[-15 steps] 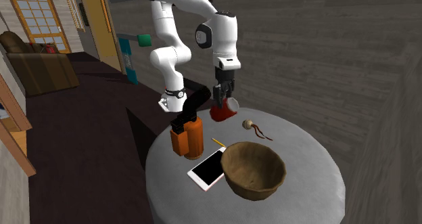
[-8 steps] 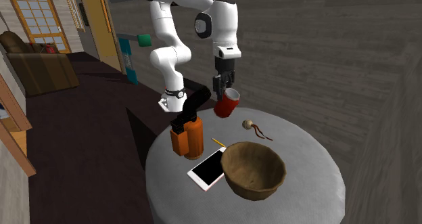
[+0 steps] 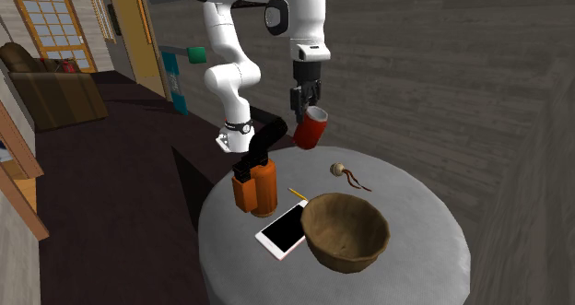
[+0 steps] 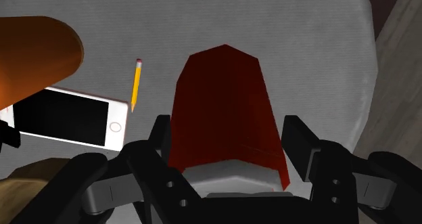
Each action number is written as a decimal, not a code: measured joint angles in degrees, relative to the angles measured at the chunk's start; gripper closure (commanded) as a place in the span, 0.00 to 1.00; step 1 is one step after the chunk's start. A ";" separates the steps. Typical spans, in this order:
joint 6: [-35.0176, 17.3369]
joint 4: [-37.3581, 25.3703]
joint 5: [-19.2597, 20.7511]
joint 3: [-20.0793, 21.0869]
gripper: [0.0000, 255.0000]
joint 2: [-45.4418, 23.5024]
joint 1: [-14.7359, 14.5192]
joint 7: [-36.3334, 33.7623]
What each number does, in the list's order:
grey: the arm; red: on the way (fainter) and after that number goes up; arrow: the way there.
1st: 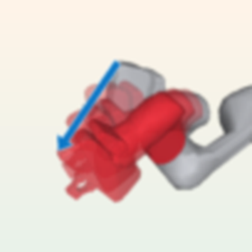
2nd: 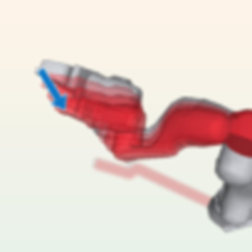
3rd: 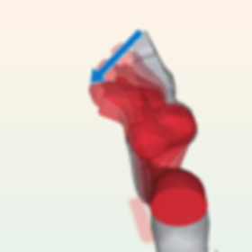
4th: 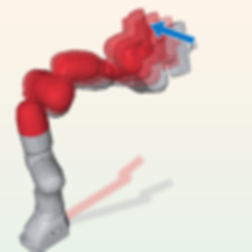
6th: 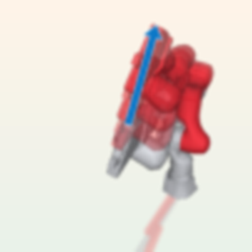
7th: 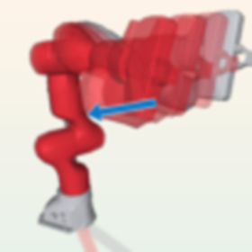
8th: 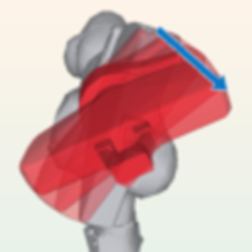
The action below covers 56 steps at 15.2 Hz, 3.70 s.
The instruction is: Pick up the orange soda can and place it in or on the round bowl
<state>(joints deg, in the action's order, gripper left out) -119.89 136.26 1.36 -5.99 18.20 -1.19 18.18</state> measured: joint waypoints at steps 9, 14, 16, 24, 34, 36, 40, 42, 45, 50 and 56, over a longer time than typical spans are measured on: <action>6.77 -4.85 0.04 0.27 1.00 1.92 -0.04 -0.23; 7.83 -13.27 -0.33 -2.11 1.00 -5.48 0.91 3.35; 8.60 -18.59 -0.92 -3.15 1.00 -10.07 1.34 5.15; 13.41 -39.75 -4.26 -5.97 1.00 -26.82 3.98 11.42; 25.83 -76.40 -9.44 -6.67 1.00 -51.65 10.87 16.77; 24.89 -75.87 -9.52 -6.64 1.00 -52.07 10.95 16.94; 21.41 -71.69 -9.44 -6.63 1.00 -51.40 10.48 17.04; 19.74 -69.82 -9.44 -6.63 1.00 -51.20 10.34 17.16; 17.37 -67.32 -9.46 -6.61 1.00 -51.08 10.12 17.27; 13.68 -63.88 -9.62 -6.54 1.00 -51.35 9.98 17.58; 12.67 -62.76 -9.62 -6.53 1.00 -51.23 9.89 17.64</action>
<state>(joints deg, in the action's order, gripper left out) -107.21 73.50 -8.26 -12.52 -33.04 8.70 35.82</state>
